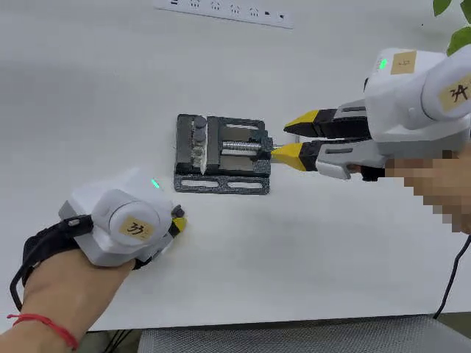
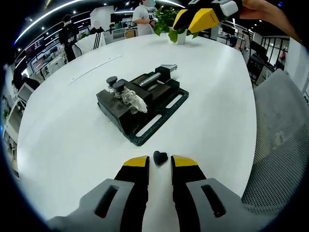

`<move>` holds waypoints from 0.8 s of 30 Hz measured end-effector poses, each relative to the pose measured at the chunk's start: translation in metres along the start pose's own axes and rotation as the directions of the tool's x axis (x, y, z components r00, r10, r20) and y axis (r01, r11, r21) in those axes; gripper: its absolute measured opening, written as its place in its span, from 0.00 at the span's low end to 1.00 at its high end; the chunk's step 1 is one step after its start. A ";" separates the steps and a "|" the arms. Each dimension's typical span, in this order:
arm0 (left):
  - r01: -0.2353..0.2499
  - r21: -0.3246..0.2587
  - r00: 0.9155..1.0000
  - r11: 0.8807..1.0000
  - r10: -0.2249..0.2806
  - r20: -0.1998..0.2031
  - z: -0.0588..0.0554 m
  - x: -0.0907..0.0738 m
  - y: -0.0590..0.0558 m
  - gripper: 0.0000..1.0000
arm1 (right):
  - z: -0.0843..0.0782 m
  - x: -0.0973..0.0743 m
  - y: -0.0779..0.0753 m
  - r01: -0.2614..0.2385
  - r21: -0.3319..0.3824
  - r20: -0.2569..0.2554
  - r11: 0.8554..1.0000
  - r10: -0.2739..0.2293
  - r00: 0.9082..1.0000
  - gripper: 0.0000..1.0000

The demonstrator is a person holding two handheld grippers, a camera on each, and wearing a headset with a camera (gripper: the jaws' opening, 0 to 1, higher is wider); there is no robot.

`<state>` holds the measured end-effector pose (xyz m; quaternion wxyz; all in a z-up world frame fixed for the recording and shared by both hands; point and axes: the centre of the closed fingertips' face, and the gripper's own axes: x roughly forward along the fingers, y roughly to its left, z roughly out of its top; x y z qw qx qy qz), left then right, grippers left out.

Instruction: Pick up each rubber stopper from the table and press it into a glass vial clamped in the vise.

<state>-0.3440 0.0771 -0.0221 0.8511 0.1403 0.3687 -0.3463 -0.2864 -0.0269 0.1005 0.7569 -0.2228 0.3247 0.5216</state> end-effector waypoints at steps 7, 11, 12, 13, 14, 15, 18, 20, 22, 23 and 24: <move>-0.002 0.026 1.000 1.000 0.002 -0.011 -0.004 0.003 0.000 0.11 | -0.003 -0.001 0.000 0.000 0.010 0.000 1.000 0.000 1.000 0.20; -0.002 0.040 1.000 0.999 0.003 -0.013 -0.005 0.004 0.000 0.10 | -0.006 -0.002 0.000 0.000 0.012 -0.004 1.000 0.000 1.000 0.21; -0.002 0.045 1.000 0.999 0.003 -0.016 -0.006 0.004 0.000 0.10 | -0.008 -0.002 0.000 -0.001 0.013 -0.005 1.000 0.001 1.000 0.21; -0.002 0.049 1.000 0.999 0.003 -0.016 -0.005 0.004 0.000 0.10 | -0.009 -0.002 0.000 -0.003 0.013 -0.007 1.000 0.003 1.000 0.22; -0.004 0.052 1.000 0.999 0.004 -0.015 -0.005 0.004 0.000 0.10 | -0.009 -0.002 0.000 -0.005 0.011 -0.007 1.000 0.005 1.000 0.23; -0.006 0.054 1.000 0.999 0.007 -0.013 -0.004 0.003 0.001 0.10 | -0.010 -0.003 0.000 -0.005 0.011 -0.008 1.000 0.005 1.000 0.24; -0.008 0.060 1.000 0.998 0.009 -0.010 -0.003 0.003 0.001 0.10 | -0.013 -0.004 0.001 -0.010 0.010 -0.011 1.000 0.010 1.000 0.27; -0.013 0.063 1.000 0.998 0.013 -0.007 -0.003 0.003 0.001 0.10 | -0.016 -0.004 0.003 -0.019 0.011 -0.014 1.000 0.019 1.000 0.30; -0.011 0.078 1.000 0.997 0.012 -0.015 -0.004 0.004 0.000 0.10 | -0.019 -0.005 0.004 -0.025 0.005 -0.014 1.000 0.025 1.000 0.33; -0.010 0.085 1.000 0.996 0.012 -0.018 -0.005 0.004 -0.001 0.10 | -0.020 -0.005 0.005 -0.028 0.008 -0.013 1.000 0.029 1.000 0.35; -0.009 0.087 1.000 0.996 0.011 -0.021 -0.005 0.004 -0.001 0.09 | -0.021 -0.006 0.005 -0.031 0.012 -0.012 0.999 0.032 0.999 0.36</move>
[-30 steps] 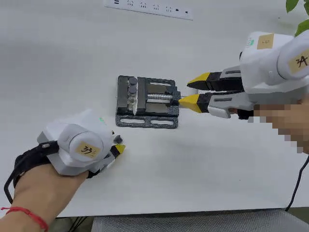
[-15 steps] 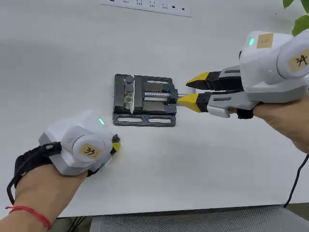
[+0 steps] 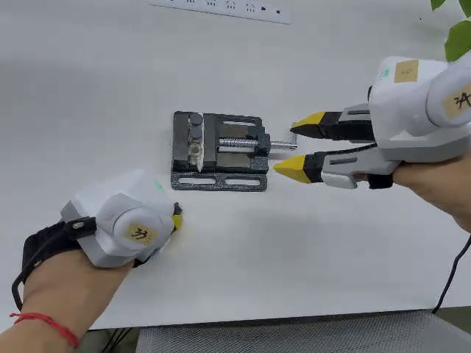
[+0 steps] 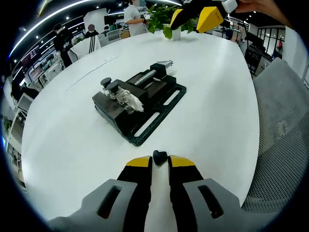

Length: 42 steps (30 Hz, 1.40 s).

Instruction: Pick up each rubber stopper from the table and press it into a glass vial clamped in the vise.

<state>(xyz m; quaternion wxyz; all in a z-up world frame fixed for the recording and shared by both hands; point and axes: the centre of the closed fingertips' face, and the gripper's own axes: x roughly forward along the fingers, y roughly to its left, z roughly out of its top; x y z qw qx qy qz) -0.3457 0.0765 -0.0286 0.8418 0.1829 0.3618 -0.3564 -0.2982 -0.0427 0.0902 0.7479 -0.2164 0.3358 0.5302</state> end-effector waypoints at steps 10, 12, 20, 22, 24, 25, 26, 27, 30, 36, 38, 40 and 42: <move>0.000 0.045 1.000 0.999 0.000 -0.001 0.001 0.000 0.001 0.08 | -0.016 -0.009 0.004 -0.019 0.028 0.008 0.999 0.019 1.000 0.49; 0.003 0.058 1.000 0.998 -0.003 -0.001 0.001 0.001 0.001 0.08 | -0.017 -0.011 0.005 -0.022 0.033 0.010 0.999 0.021 1.000 0.51; 0.030 0.131 1.000 0.991 -0.029 -0.006 0.001 0.002 0.000 0.07 | -0.025 -0.016 0.011 -0.043 0.031 0.022 0.999 0.043 0.999 0.61; 0.042 0.149 0.999 0.988 -0.041 -0.011 0.001 0.002 0.000 0.07 | -0.028 -0.017 0.014 -0.054 0.022 0.025 0.998 0.054 0.998 0.64; 0.057 0.184 0.998 0.981 -0.056 -0.011 0.002 0.002 -0.002 0.07 | -0.031 -0.018 0.018 -0.067 0.018 0.026 0.998 0.066 0.997 0.66; 0.067 0.196 0.998 0.978 -0.066 -0.013 0.002 0.002 -0.003 0.07 | -0.032 -0.018 0.019 -0.073 0.019 0.024 0.997 0.073 0.997 0.67; 0.083 0.208 0.997 0.975 -0.082 -0.014 0.001 0.002 -0.005 0.07 | -0.033 -0.019 0.021 -0.077 0.017 0.025 0.997 0.076 0.997 0.67; 0.085 0.222 0.996 0.971 -0.084 -0.016 0.002 0.002 -0.005 0.07 | -0.035 -0.019 0.022 -0.081 0.015 0.023 0.997 0.080 0.997 0.68; 0.122 0.275 0.993 0.954 -0.119 -0.025 0.003 0.003 -0.010 0.07 | -0.039 -0.020 0.023 -0.083 0.018 0.021 0.996 0.083 0.996 0.68; 0.184 0.343 0.983 0.921 -0.180 -0.046 0.004 0.003 -0.018 0.07 | -0.040 -0.020 0.028 -0.085 0.028 0.025 0.996 0.085 0.996 0.68; 0.203 0.359 0.979 0.911 -0.199 -0.050 0.003 0.004 -0.020 0.07 | -0.041 -0.019 0.029 -0.086 0.027 0.025 0.996 0.085 0.996 0.68; 0.225 0.373 0.974 0.900 -0.220 -0.056 0.003 0.002 -0.023 0.07 | -0.041 -0.019 0.031 -0.091 0.028 0.028 0.995 0.090 0.996 0.68; 0.235 0.376 0.971 0.896 -0.232 -0.054 0.004 0.001 -0.026 0.06 | -0.041 -0.019 0.032 -0.092 0.027 0.029 0.995 0.091 0.995 0.68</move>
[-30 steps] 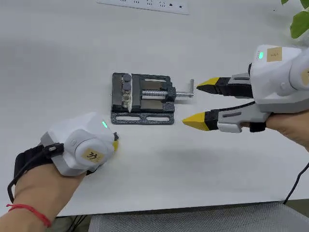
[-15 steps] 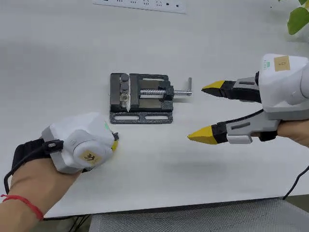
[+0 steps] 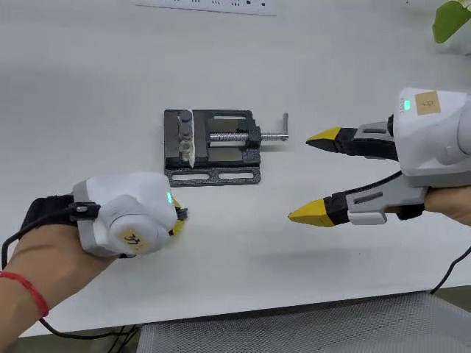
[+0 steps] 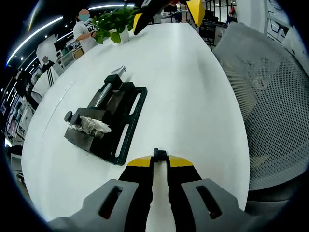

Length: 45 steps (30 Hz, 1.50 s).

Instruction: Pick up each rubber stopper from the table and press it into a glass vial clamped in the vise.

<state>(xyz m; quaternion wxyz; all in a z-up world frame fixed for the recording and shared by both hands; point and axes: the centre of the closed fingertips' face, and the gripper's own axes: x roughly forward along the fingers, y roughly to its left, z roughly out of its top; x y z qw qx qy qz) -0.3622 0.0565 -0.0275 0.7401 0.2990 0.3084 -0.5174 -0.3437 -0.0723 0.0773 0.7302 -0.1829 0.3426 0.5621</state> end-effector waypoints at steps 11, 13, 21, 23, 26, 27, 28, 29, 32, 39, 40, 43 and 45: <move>0.105 0.143 0.978 0.984 -0.129 0.166 0.059 -0.038 -0.011 0.06 | 0.004 -0.005 0.012 -0.034 0.003 0.014 0.999 0.034 0.999 0.68; 0.112 0.163 0.971 0.980 -0.143 0.193 0.073 -0.051 -0.010 0.06 | 0.008 -0.008 0.015 -0.045 0.012 0.027 0.999 0.044 0.999 0.67; 0.149 0.268 0.931 0.952 -0.226 0.285 0.125 -0.099 -0.015 0.06 | 0.031 -0.017 0.033 -0.156 0.070 0.104 0.985 0.148 0.984 0.61; 0.144 0.308 0.927 0.940 -0.237 0.291 0.133 -0.107 -0.016 0.06 | 0.040 -0.020 0.038 -0.186 0.083 0.135 0.979 0.174 0.975 0.60; 0.159 0.339 0.915 0.927 -0.268 0.303 0.144 -0.118 -0.021 0.06 | 0.053 -0.024 0.051 -0.259 0.109 0.175 0.960 0.238 0.955 0.55; 0.162 0.351 0.912 0.922 -0.276 0.304 0.147 -0.121 -0.023 0.06 | 0.057 -0.025 0.054 -0.276 0.109 0.186 0.955 0.253 0.949 0.54; 0.167 0.372 0.910 0.913 -0.289 0.299 0.150 -0.124 -0.025 0.06 | 0.062 -0.027 0.056 -0.297 0.105 0.193 0.949 0.273 0.942 0.53; 0.172 0.385 0.908 0.907 -0.298 0.295 0.152 -0.126 -0.027 0.06 | 0.065 -0.028 0.059 -0.317 0.110 0.197 0.942 0.292 0.936 0.52; 0.187 0.437 0.900 0.880 -0.332 0.283 0.158 -0.132 -0.034 0.06 | 0.079 -0.034 0.074 -0.410 0.116 0.227 0.905 0.378 0.898 0.50; 0.233 0.541 0.873 0.808 -0.418 0.249 0.172 -0.148 -0.054 0.06 | 0.107 -0.051 0.102 -0.593 0.070 0.239 0.802 0.564 0.791 0.41; 0.239 0.547 0.868 0.803 -0.428 0.250 0.175 -0.150 -0.056 0.06 | 0.110 -0.054 0.106 -0.620 0.069 0.236 0.782 0.591 0.772 0.40; 0.258 0.575 0.853 0.776 -0.463 0.242 0.182 -0.158 -0.062 0.06 | 0.117 -0.063 0.117 -0.694 0.033 0.213 0.719 0.674 0.708 0.37; 0.265 0.581 0.843 0.769 -0.477 0.247 0.187 -0.163 -0.063 0.06 | 0.120 -0.063 0.120 -0.705 0.007 0.193 0.709 0.691 0.697 0.34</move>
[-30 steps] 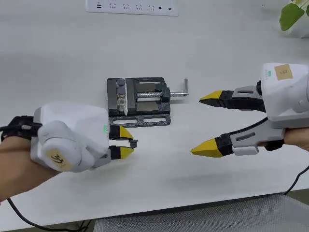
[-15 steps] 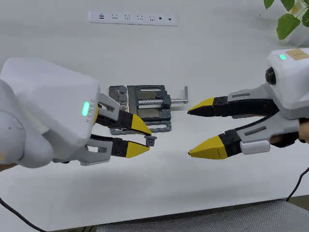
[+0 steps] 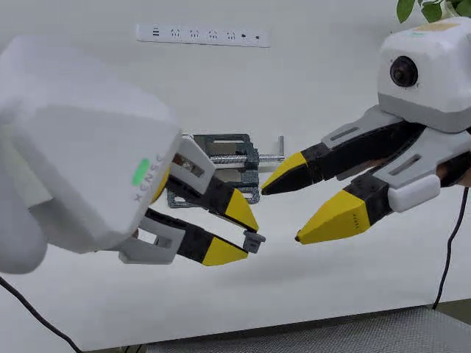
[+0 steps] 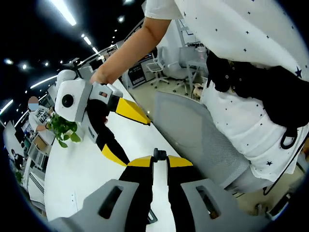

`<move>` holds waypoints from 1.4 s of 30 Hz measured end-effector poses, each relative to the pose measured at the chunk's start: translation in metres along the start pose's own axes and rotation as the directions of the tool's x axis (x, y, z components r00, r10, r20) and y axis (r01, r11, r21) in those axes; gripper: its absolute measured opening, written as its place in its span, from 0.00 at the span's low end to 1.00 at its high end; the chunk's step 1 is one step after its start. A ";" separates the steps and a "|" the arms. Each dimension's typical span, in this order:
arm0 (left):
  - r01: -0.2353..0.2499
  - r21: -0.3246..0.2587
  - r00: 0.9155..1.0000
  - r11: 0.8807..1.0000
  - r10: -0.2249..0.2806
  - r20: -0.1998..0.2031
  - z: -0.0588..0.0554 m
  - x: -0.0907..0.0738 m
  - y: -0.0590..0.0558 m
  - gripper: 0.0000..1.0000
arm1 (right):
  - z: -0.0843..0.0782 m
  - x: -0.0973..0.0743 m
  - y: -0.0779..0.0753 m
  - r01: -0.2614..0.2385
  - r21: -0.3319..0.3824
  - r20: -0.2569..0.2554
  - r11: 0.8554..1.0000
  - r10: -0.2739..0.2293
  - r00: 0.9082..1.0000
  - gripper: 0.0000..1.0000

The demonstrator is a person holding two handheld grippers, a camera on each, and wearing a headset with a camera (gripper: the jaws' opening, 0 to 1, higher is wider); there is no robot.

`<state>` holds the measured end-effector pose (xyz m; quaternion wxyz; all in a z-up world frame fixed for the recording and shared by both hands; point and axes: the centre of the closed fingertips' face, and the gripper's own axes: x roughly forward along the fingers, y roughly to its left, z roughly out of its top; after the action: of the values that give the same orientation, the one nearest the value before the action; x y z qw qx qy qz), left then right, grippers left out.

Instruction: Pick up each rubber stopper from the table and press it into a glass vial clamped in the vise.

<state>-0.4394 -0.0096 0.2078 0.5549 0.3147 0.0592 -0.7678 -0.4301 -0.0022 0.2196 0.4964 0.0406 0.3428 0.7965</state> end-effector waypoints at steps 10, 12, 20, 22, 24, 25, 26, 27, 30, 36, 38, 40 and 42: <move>0.035 0.027 0.998 0.999 -0.036 0.045 0.025 -0.008 0.003 0.06 | -0.001 0.008 0.019 -0.181 -0.033 -0.126 0.983 0.175 0.976 0.27; 0.044 0.032 0.998 0.999 -0.045 0.054 0.028 -0.009 0.002 0.06 | 0.002 0.008 0.021 -0.201 -0.036 -0.127 0.979 0.195 0.973 0.26; 0.070 0.038 0.994 0.997 -0.073 0.079 0.038 -0.010 0.000 0.06 | 0.010 0.008 0.034 -0.288 -0.039 -0.118 0.957 0.282 0.952 0.16; 0.074 0.034 0.993 0.997 -0.077 0.089 0.040 -0.011 0.001 0.06 | 0.010 0.007 0.034 -0.300 -0.043 -0.120 0.953 0.293 0.948 0.14; 0.081 0.034 0.992 0.996 -0.084 0.093 0.041 -0.011 0.000 0.06 | 0.011 0.004 0.033 -0.310 -0.041 -0.118 0.950 0.303 0.946 0.13; 0.082 0.035 0.992 0.996 -0.085 0.093 0.041 -0.011 0.000 0.06 | 0.011 0.006 0.035 -0.311 -0.042 -0.120 0.950 0.304 0.945 0.12; 0.086 0.035 0.992 0.996 -0.089 0.091 0.041 -0.011 -0.001 0.06 | 0.011 0.006 0.035 -0.312 -0.047 -0.122 0.949 0.305 0.945 0.12; 0.089 0.037 0.991 0.995 -0.092 0.092 0.041 -0.011 -0.001 0.06 | 0.011 0.007 0.036 -0.315 -0.048 -0.122 0.948 0.308 0.944 0.12; 0.097 0.036 0.990 0.995 -0.100 0.096 0.042 -0.011 -0.002 0.06 | 0.011 0.007 0.038 -0.325 -0.042 -0.121 0.945 0.318 0.940 0.12; 0.121 0.023 0.987 0.992 -0.122 0.107 0.043 -0.010 -0.004 0.06 | 0.008 0.009 0.038 -0.341 -0.036 -0.130 0.939 0.334 0.934 0.12; 0.127 0.020 0.985 0.992 -0.129 0.115 0.045 -0.010 -0.005 0.06 | 0.008 0.008 0.039 -0.350 -0.033 -0.129 0.936 0.344 0.930 0.12; 0.135 0.015 0.982 0.991 -0.136 0.130 0.049 -0.012 -0.005 0.06 | 0.010 0.009 0.043 -0.366 -0.033 -0.123 0.930 0.360 0.925 0.11; 0.141 0.012 0.980 0.990 -0.142 0.139 0.051 -0.013 -0.005 0.06 | 0.011 0.009 0.045 -0.378 -0.036 -0.118 0.925 0.371 0.921 0.12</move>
<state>-0.4631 -0.0195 0.2544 0.5013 0.2560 0.0417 -0.8255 -0.4649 -0.0021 0.2520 0.3164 0.0474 0.3320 0.8873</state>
